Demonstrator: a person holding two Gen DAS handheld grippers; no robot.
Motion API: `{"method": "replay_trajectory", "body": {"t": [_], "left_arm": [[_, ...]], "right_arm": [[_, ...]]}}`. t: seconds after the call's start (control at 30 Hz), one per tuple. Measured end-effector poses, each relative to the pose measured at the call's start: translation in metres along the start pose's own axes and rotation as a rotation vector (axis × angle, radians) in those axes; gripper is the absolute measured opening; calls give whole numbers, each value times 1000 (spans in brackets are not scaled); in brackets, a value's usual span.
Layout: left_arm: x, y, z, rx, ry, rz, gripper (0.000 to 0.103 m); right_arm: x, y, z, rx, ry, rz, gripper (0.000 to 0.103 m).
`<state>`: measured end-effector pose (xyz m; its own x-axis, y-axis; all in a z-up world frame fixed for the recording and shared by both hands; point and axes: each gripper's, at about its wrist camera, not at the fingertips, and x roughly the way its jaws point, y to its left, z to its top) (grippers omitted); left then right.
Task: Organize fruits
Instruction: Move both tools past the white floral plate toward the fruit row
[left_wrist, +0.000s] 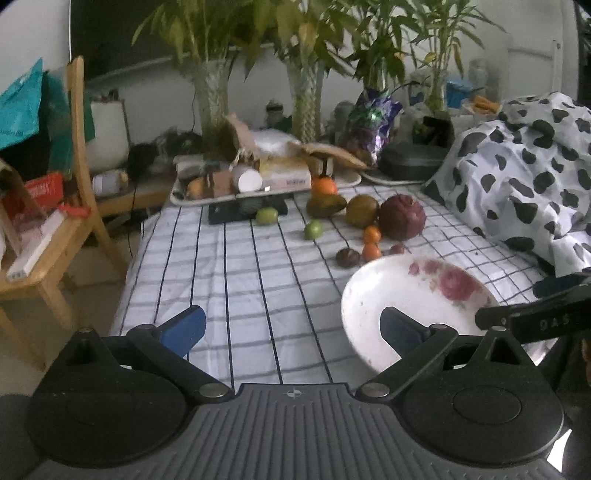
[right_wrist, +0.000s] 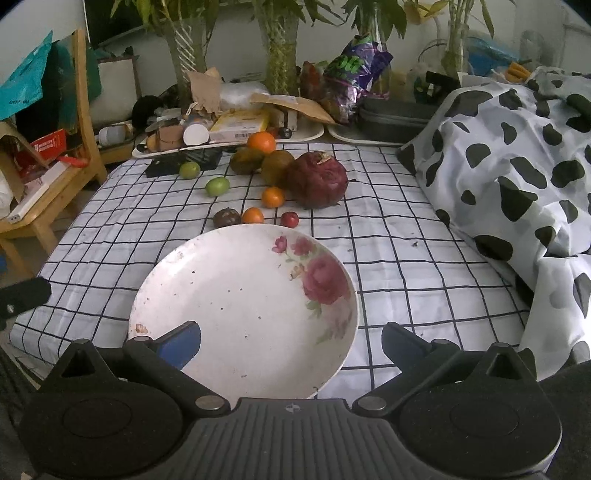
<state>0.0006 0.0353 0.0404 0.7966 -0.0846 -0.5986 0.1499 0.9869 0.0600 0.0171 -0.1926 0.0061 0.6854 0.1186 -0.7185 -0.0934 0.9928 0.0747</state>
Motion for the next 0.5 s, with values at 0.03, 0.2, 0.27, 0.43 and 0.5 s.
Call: {"method": "replay_trajectory", "body": {"t": [0.03, 0.2, 0.27, 0.43, 0.5], "left_arm": [[2, 0, 0, 2, -5, 15, 102], [7, -1, 1, -6, 2, 21, 102], [9, -1, 0, -5, 7, 18, 102], [14, -2, -4, -6, 11, 4, 102], [18, -2, -6, -7, 17, 1, 102]], "right_arm": [[0, -1, 0, 2, 0, -1, 103], [2, -2, 0, 2, 8, -6, 103], [3, -2, 0, -1, 13, -10, 103], [7, 1, -2, -28, 19, -21, 103], [7, 2, -4, -39, 15, -23, 103]]}}
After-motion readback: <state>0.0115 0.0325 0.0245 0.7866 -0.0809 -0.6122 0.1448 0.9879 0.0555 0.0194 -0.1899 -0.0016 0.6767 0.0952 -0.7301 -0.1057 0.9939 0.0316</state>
